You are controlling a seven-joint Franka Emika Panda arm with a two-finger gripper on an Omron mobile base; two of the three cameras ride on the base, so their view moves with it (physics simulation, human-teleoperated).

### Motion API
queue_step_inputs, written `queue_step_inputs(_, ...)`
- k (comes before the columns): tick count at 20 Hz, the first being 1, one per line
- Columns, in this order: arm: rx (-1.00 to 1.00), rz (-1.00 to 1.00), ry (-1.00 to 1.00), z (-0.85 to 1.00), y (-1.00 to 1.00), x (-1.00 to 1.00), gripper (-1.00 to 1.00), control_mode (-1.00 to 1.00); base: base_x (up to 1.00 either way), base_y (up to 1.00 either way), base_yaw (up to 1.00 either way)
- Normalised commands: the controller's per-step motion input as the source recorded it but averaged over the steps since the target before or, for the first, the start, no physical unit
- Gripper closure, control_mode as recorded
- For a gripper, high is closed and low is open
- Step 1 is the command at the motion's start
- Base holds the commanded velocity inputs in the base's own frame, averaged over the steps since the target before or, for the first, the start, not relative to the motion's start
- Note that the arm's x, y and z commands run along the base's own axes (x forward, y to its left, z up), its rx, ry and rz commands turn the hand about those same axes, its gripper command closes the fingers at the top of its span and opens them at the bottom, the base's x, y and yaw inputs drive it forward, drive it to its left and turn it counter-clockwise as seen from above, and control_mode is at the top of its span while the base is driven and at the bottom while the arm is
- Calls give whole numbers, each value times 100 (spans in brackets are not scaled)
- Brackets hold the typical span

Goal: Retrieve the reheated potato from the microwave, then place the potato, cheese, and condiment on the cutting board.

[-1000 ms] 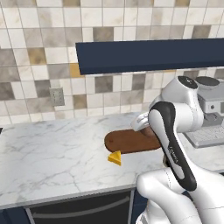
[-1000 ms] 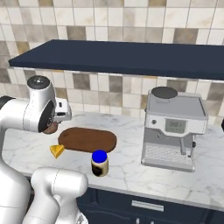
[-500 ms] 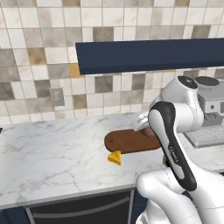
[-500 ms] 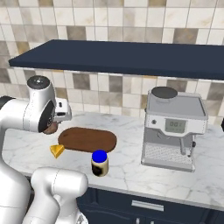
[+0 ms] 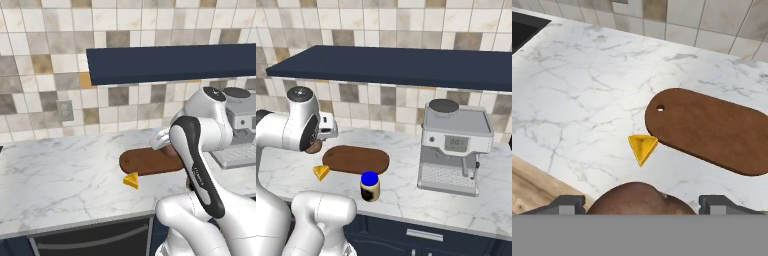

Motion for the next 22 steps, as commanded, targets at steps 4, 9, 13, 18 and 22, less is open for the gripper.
queue_step_inputs(4,-2,0,0,0,1,2,100,-100,0,0,0)
queue_step_inputs(9,-5,0,12,-14,-2,44,100,-100,0,0,0)
queue_step_inputs(13,-5,0,2,-16,-3,49,100,-100,0,0,0)
queue_step_inputs(18,-3,0,0,-29,-2,45,100,-100,0,0,0)
queue_step_inputs(22,-5,-2,-1,-42,-1,44,100,-100,0,0,0)
